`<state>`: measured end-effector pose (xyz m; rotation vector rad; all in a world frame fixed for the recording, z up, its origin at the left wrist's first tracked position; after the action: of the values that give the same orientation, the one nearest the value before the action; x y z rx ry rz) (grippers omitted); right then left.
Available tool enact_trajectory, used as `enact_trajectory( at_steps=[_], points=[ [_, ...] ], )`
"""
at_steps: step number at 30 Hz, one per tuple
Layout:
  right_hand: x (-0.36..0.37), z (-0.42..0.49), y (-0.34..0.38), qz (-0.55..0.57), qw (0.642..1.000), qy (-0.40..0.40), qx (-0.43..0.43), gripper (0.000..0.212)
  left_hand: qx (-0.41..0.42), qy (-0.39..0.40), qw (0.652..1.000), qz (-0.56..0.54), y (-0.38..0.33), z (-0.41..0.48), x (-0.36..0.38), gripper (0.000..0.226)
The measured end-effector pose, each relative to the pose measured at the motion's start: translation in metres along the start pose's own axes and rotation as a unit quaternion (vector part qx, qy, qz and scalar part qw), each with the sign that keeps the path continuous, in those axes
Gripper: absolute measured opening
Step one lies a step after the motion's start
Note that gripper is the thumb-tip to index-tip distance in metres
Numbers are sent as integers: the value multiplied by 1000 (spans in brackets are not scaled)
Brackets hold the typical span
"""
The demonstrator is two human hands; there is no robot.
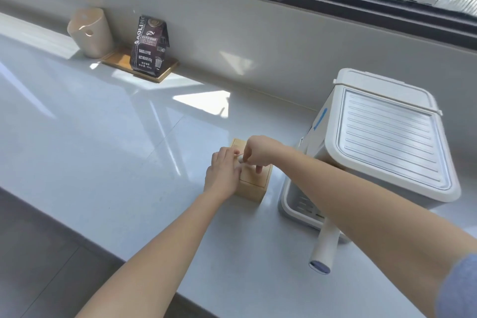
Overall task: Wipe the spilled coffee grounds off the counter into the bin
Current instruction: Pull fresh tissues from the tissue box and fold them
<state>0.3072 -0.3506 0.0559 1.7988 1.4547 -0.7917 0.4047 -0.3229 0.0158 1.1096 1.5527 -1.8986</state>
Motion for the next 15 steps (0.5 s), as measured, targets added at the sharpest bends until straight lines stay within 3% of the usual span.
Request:
enact_trajectory(
  at_steps=[10,15],
  points=[
    [15,6,-23,157,978,-135,-4,12,-9,16,998,65,-10,4,-4,44],
    [17,11,-33,312,944,-107,11,24,-16,5,998,67,-10,5,-3,41]
  ],
)
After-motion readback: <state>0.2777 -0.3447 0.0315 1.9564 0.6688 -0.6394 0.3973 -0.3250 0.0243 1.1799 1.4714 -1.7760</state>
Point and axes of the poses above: each hand's wrist, its own z-axis towards the middle knuckle, its own x-axis out of the palm, y = z × x, the point moved 8 cm from there along z, towards the middle knuckle, and after that the axes turned 11 degrees about x, right-handed, at the moved point
